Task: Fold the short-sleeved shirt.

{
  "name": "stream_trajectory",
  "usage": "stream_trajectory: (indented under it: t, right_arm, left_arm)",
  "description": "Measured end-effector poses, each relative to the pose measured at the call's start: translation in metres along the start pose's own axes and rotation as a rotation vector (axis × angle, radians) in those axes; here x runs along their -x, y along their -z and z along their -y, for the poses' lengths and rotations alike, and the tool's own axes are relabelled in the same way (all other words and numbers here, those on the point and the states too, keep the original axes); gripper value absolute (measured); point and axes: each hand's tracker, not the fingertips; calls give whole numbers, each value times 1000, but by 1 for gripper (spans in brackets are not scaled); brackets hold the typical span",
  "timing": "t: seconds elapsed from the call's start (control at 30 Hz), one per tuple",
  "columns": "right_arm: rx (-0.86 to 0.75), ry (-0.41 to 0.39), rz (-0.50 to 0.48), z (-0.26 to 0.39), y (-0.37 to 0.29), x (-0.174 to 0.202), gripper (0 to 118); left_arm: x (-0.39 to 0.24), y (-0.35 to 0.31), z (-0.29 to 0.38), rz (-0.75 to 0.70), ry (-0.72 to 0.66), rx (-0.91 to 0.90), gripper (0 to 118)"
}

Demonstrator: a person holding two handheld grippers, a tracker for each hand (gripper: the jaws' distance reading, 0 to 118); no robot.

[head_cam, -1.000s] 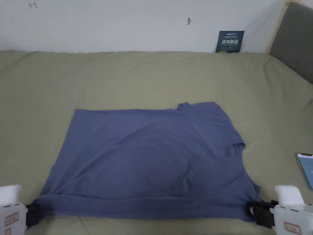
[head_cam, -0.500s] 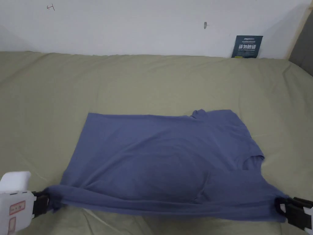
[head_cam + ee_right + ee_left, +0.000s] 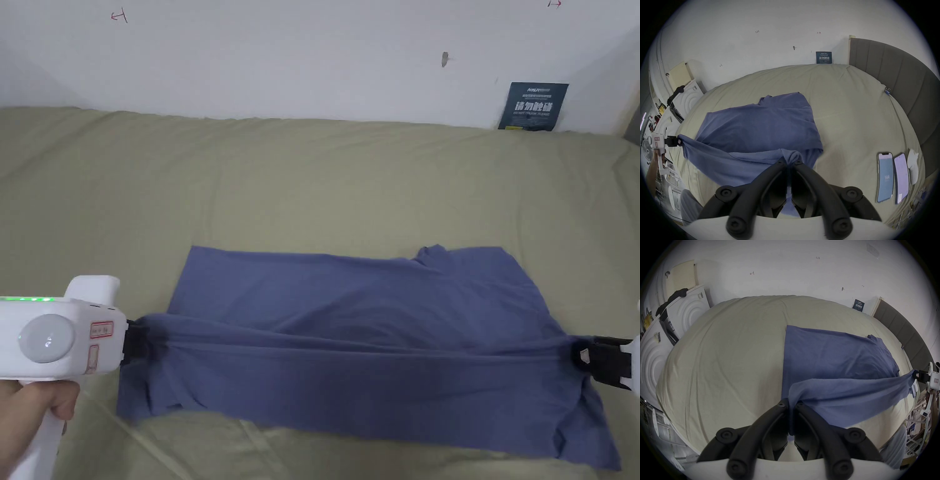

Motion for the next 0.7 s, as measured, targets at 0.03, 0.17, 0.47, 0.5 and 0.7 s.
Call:
stream_trajectory:
  t: [0.03, 0.17, 0.47, 0.5, 0.7]
  right_arm:
    - [10, -2, 7, -4, 9, -1, 6]
    - [59, 12, 33, -11, 40, -7, 6]
    - [75, 64, 109, 8, 69, -35, 105]
    - [82, 67, 94, 12, 70, -36, 118]
    - [45, 80, 56, 36, 10, -16, 118]
  left_arm:
    - [-2, 8, -6, 0, 3, 11, 1]
    - [-7, 37, -18, -5, 8, 42, 1]
    - [-4, 52, -10, 17, -39, 31, 118]
    - [-3, 50, -7, 11, -36, 35, 115]
    - [6, 0, 20, 8, -62, -23, 113]
